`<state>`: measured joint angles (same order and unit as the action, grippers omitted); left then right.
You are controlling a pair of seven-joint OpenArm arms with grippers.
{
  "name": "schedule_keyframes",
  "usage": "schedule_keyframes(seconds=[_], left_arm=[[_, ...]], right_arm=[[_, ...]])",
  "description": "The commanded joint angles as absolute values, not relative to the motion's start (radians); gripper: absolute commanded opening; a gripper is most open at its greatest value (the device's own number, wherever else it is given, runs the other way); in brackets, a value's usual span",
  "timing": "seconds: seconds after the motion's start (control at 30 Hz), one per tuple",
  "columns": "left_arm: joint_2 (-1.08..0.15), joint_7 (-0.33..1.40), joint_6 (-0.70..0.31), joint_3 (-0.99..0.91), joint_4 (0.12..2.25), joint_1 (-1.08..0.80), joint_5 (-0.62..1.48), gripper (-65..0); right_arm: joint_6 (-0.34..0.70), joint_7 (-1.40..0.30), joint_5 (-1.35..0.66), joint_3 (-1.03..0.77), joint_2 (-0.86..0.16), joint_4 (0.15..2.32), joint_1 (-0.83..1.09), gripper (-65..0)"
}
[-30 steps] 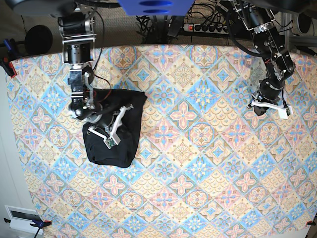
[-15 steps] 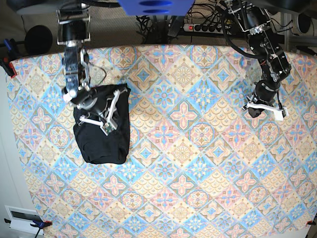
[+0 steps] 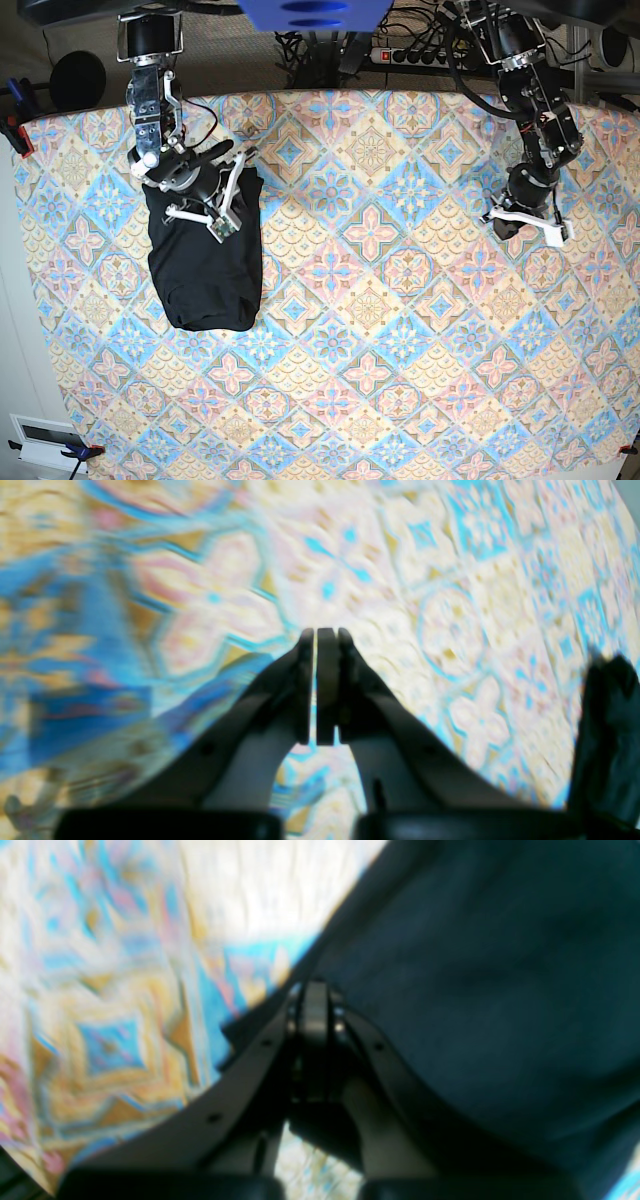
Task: Layout the t-shirt on the table in an organized manner, then fold the t-shirt properly
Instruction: 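Drag the folded shirt with the right gripper toward the right arm's side, then release the shirt with the right gripper and raise both arms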
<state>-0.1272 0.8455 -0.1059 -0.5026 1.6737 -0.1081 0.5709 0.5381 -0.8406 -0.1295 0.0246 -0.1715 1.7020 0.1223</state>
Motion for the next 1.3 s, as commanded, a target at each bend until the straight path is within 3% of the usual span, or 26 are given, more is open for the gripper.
schedule_keyframes(seconds=[0.0, 0.23, 0.47, 0.67, 1.0, 1.27], left_arm=[[-0.14, 0.825, -0.111, -0.509, 1.69, -0.099, 0.579, -64.9], [-0.14, 0.828, -0.111, -0.509, 1.693, -0.099, 0.581, -64.9], [-0.154, 0.855, -0.111, -0.516, 1.816, -0.136, 0.581, -64.9], [-0.239, 0.894, -0.113, -0.549, 1.943, -0.265, 0.582, -64.9], [-0.297, 0.895, -0.113, -0.763, 2.034, -0.533, 0.651, -65.0], [-0.331, 0.9, -0.114, -0.908, 2.028, -0.842, 0.86, -65.0]], right_arm=[[0.535, -0.816, -0.14, 0.024, -0.177, 1.715, 0.105, -65.0], [0.535, -0.826, -0.142, 0.025, -0.176, 1.767, 0.117, -65.0], [0.535, -0.817, -0.143, 0.007, -0.177, 1.977, 0.217, -65.0], [0.535, -0.816, -0.213, -0.157, -0.176, 2.025, 0.389, -65.0], [0.535, -0.826, -0.687, -0.59, -0.18, 2.026, 0.621, -65.0], [0.535, -0.822, -0.693, -0.7, -0.177, 2.02, 0.811, -65.0]])
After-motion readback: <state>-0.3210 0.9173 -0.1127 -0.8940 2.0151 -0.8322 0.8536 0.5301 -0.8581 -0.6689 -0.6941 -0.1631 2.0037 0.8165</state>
